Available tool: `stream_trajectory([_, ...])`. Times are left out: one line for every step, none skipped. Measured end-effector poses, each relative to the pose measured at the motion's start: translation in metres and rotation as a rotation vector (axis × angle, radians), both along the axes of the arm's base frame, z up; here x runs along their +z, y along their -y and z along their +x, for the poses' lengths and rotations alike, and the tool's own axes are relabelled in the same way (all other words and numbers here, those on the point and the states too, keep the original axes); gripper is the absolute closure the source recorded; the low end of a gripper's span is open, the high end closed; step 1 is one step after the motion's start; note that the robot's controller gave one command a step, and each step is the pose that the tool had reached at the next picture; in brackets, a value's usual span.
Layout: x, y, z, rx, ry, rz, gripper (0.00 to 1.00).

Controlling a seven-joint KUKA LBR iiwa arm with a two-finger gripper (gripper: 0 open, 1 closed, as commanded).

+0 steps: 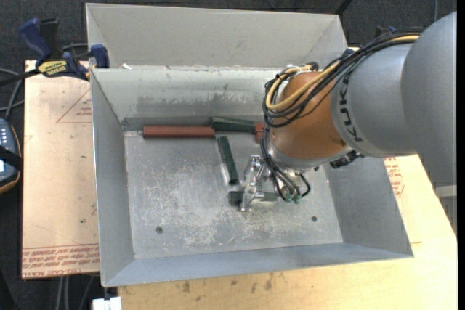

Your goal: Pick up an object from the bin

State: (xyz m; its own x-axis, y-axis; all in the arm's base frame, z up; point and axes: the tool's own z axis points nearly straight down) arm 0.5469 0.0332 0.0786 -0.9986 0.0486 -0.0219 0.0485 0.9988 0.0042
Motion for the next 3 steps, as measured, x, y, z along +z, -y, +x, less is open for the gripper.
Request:
stream_trajectory([0.113,-0.003,-0.004,-0.033,-0.020,-0.002,1.00])
stream_trajectory([0.113,-0.003,-0.004,-0.033,-0.020,-0.002,1.00])
stream_trajectory([0.233,0.011,-0.007,0.439,-0.014,-0.009,1.00])
